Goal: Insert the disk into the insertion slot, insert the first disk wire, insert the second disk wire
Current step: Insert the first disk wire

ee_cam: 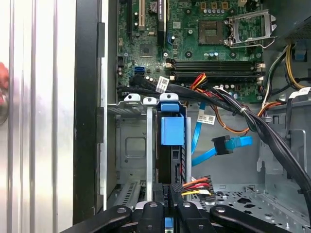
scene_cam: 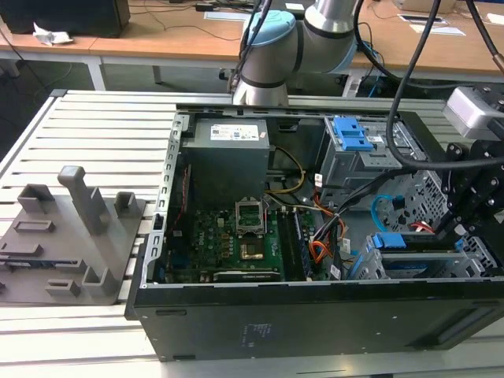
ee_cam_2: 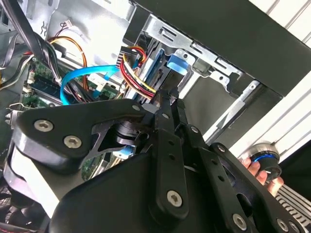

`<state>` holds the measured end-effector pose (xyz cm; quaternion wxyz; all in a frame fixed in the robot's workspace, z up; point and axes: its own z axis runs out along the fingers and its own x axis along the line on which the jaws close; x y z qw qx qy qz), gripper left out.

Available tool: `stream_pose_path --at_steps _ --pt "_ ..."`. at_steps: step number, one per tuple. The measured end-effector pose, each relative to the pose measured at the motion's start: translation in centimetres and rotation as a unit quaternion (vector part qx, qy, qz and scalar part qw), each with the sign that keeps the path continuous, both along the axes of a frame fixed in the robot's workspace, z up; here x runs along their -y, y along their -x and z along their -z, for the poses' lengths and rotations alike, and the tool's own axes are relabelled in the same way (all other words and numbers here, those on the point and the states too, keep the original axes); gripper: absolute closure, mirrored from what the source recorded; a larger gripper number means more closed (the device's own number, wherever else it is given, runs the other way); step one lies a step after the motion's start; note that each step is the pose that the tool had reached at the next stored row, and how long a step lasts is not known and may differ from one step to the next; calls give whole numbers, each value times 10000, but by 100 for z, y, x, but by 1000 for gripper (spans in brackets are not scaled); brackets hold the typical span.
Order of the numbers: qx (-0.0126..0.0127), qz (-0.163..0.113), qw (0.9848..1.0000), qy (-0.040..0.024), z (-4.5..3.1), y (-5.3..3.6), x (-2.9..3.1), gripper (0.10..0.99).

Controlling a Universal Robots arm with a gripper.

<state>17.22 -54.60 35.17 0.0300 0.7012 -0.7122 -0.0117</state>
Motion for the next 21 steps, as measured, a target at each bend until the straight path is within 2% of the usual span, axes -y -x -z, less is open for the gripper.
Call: stream_pose_path --at_steps 6,7,10,12,15,17,21 --pt "0 -5 10000 -2 33 -13 -1 918" --pt "0 -5 10000 -17 36 -12 -8 918" --pt "0 -6 9998 -175 38 0 -26 918" --pt "0 -5 9997 -227 45 1 -28 918" --pt "0 -6 9997 -230 79 1 -28 918" --pt "0 -5 9996 -265 88 2 -51 918" --pt "0 -5 9997 -264 88 -7 -65 918"
